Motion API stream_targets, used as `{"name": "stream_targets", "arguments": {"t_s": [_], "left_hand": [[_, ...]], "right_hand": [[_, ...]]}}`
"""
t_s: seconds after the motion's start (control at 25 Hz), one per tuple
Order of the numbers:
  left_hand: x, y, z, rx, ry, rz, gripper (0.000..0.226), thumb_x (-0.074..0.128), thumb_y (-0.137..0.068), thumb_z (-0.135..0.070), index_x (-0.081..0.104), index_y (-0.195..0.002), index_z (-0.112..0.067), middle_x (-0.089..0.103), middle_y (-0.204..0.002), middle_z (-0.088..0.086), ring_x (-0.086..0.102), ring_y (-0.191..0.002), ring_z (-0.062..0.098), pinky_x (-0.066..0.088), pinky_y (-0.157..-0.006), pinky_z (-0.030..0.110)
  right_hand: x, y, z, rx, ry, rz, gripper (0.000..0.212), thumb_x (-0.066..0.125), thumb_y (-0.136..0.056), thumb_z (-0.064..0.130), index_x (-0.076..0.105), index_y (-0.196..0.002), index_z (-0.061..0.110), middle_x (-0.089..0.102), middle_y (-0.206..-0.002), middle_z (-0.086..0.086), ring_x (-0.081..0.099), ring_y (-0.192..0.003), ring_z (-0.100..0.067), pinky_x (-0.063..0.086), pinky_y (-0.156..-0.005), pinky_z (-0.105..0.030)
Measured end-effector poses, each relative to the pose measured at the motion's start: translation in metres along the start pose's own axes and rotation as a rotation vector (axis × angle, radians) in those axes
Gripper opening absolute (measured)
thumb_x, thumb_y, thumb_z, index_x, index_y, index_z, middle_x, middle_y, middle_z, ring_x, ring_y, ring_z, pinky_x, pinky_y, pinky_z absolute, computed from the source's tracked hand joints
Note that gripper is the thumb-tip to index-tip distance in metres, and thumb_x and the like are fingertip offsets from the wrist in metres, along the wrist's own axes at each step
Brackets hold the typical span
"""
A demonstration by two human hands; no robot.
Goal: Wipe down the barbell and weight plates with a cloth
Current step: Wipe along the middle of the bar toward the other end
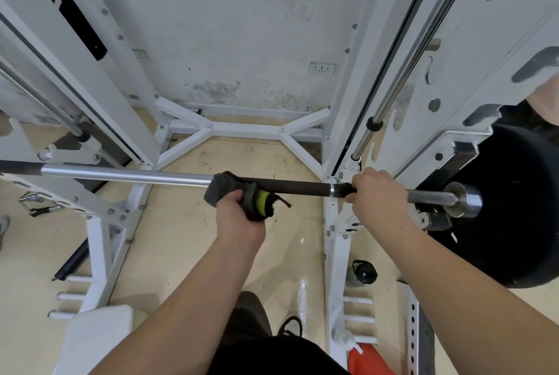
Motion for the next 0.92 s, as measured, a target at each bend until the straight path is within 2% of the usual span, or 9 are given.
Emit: {"name": "stream_targets", "arguments": {"t_s": [0.12, 0.24, 0.32, 0.4, 0.48, 0.56, 0.68, 0.8, 0.92], "left_hand": [[0.021, 0.01, 0.04, -0.032, -0.07, 0.053, 0.028, 0.05, -0.097, -0.004, 0.062, -0.122, -0.01, 0.068, -0.119, 0.011, 0.067, -0.108, 0.03, 0.053, -0.106, 0.05], [0.032, 0.025, 0.083, -0.213, -0.257, 0.112, 0.022, 0.05, -0.102, -0.01, 0.06, -0.121, -0.005, 0.073, -0.112, 0.021, 0.071, -0.106, 0.036, 0.056, -0.1, 0.052], [0.026, 0.02, 0.072, -0.211, -0.27, 0.143, 0.027, 0.048, -0.103, -0.009, 0.06, -0.126, -0.003, 0.073, -0.119, 0.024, 0.07, -0.114, 0.038, 0.055, -0.1, 0.053], [0.013, 0.008, 0.042, -0.129, -0.209, 0.152, 0.037, 0.047, -0.102, -0.009, 0.059, -0.136, -0.003, 0.071, -0.127, 0.021, 0.068, -0.119, 0.035, 0.057, -0.096, 0.048], [0.001, -0.007, 0.015, -0.064, -0.079, 0.092, 0.039, 0.046, -0.102, -0.009, 0.057, -0.139, -0.006, 0.071, -0.125, 0.014, 0.07, -0.11, 0.03, 0.06, -0.083, 0.043], [0.007, -0.013, 0.012, -0.024, -0.023, 0.06, 0.042, 0.045, -0.099, -0.005, 0.058, -0.139, -0.007, 0.068, -0.114, 0.01, 0.067, -0.097, 0.026, 0.059, -0.079, 0.039], [0.029, 0.004, 0.06, -0.081, -0.16, 0.082, 0.039, 0.046, -0.095, -0.003, 0.061, -0.131, -0.005, 0.065, -0.096, 0.011, 0.063, -0.08, 0.026, 0.056, -0.074, 0.041], [0.038, 0.027, 0.106, -0.243, -0.278, 0.103, 0.026, 0.051, -0.102, -0.011, 0.065, -0.122, -0.002, 0.075, -0.109, 0.018, 0.072, -0.097, 0.031, 0.059, -0.087, 0.043], [0.032, 0.025, 0.082, -0.231, -0.237, 0.11, 0.03, 0.048, -0.103, -0.012, 0.062, -0.128, -0.002, 0.074, -0.119, 0.023, 0.072, -0.11, 0.036, 0.059, -0.091, 0.048]], "right_hand": [[-0.001, -0.001, -0.002, 0.005, -0.008, 0.007, 0.021, 0.062, -0.099, 0.036, 0.067, -0.11, 0.019, 0.045, -0.094, 0.004, 0.039, -0.088, -0.016, 0.043, -0.064, -0.034], [-0.002, -0.001, -0.002, 0.004, -0.023, 0.017, 0.021, 0.063, -0.098, 0.038, 0.067, -0.11, 0.021, 0.045, -0.094, 0.005, 0.038, -0.088, -0.016, 0.041, -0.064, -0.034], [-0.004, 0.001, -0.003, 0.013, -0.032, 0.012, 0.02, 0.063, -0.098, 0.037, 0.067, -0.108, 0.021, 0.044, -0.094, 0.005, 0.038, -0.088, -0.016, 0.039, -0.062, -0.033], [-0.004, 0.003, -0.002, -0.003, -0.034, 0.001, 0.019, 0.061, -0.099, 0.035, 0.067, -0.108, 0.019, 0.044, -0.094, 0.004, 0.04, -0.089, -0.016, 0.04, -0.062, -0.033], [-0.003, 0.003, -0.002, -0.018, -0.042, -0.002, 0.019, 0.059, -0.1, 0.034, 0.067, -0.109, 0.018, 0.044, -0.095, 0.003, 0.046, -0.094, -0.018, 0.041, -0.063, -0.033], [-0.002, 0.001, -0.004, -0.01, -0.051, 0.004, 0.02, 0.059, -0.1, 0.035, 0.068, -0.108, 0.018, 0.044, -0.095, 0.003, 0.049, -0.097, -0.018, 0.04, -0.064, -0.033], [-0.002, -0.002, -0.006, -0.002, -0.062, 0.01, 0.02, 0.061, -0.099, 0.037, 0.069, -0.105, 0.02, 0.047, -0.095, 0.004, 0.041, -0.089, -0.016, 0.039, -0.064, -0.033], [-0.004, -0.002, -0.007, 0.023, -0.037, 0.003, 0.02, 0.064, -0.097, 0.041, 0.069, -0.103, 0.023, 0.047, -0.094, 0.005, 0.039, -0.087, -0.016, 0.037, -0.06, -0.032], [-0.002, 0.0, -0.006, 0.032, -0.027, -0.019, 0.018, 0.064, -0.097, 0.039, 0.069, -0.102, 0.023, 0.047, -0.092, 0.006, 0.038, -0.086, -0.016, 0.035, -0.056, -0.031]]}}
Point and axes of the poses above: each hand's wrist, its own y-axis away from the middle knuckle, its own x-axis out of the palm, z = x × y, the point moved 9 cm from there along -y, towards the middle knuckle
